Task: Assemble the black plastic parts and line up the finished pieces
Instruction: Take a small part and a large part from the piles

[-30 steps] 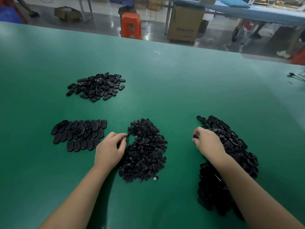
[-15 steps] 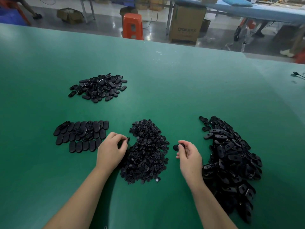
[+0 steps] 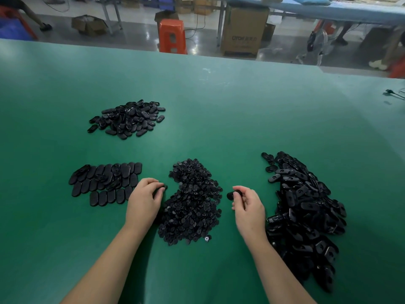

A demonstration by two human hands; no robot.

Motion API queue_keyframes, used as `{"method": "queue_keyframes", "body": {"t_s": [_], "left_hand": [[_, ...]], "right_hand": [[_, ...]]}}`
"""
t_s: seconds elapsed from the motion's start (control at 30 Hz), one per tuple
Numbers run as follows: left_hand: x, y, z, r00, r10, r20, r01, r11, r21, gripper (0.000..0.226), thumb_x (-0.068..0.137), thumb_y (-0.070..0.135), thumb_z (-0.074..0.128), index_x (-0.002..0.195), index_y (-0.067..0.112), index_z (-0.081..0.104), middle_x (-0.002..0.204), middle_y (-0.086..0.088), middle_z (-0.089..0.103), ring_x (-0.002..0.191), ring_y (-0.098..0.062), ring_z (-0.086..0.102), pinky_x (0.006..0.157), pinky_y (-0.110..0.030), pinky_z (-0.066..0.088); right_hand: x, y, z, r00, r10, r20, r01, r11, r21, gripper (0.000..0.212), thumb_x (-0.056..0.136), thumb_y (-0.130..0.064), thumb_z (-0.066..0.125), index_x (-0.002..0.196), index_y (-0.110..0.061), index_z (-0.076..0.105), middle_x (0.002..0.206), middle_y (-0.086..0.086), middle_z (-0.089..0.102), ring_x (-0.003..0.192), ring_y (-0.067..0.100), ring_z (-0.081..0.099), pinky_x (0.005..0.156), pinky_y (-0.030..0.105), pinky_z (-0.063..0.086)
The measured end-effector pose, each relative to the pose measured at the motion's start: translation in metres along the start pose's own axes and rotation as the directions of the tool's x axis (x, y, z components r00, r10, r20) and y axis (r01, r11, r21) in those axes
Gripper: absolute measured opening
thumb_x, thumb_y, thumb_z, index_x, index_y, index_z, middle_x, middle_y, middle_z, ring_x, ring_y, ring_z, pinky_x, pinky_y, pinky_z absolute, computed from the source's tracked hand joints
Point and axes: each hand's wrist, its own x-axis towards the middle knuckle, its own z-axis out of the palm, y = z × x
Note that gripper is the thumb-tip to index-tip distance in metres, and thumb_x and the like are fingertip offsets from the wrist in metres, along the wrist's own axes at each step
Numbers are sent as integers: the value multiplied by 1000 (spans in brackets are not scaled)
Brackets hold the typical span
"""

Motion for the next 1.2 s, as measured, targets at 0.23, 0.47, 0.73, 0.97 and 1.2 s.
{"method": "queue_keyframes", "body": {"t_s": [0.23,0.47,0.73,0.97,1.2], "left_hand": [[1,5,-4,999,-2,48,3,1000,-6,8,91,17,71,87,23,66,90,12,58,71,1,52,62,-28,43],[-2,7,-8,998,-53,44,58,988,-140,13,91,20,71,84,29,66,68,16,62,56,-6,55,52,-29,44],[-5,4,-12,992,48,115,-31,989,-146,17,91,17,74,105,23,79,95,16,71,88,1,63,76,-6,42],[-5,4,-14,998,-41,54,53,968,-247,16,91,13,73,98,26,78,91,20,70,80,9,59,68,-3,40],[-6,4,-15,986,-103,132,147,911,-385,19,89,20,76,89,38,79,72,16,72,54,-3,51,50,-13,38]], "right_hand": [[-1,0,0,1000,22,10,-23,998,54,24,101,-10,55,106,-32,64,104,-10,65,94,15,67,86,42,58],[0,0,1,1000,22,6,-22,999,42,23,102,-12,54,104,-34,62,101,-5,68,91,15,67,83,42,59],[-1,-1,1,1000,-3,-4,3,1000,12,23,101,-11,55,106,-32,64,102,-9,65,91,15,67,82,42,58],[-1,-2,0,1000,1,-5,-1,1000,14,22,101,-11,55,109,-28,66,103,-10,65,92,15,67,83,43,58],[-1,-2,0,1000,6,-6,-6,1000,4,22,102,-11,55,109,-28,66,104,-9,66,93,14,68,84,41,58]]}}
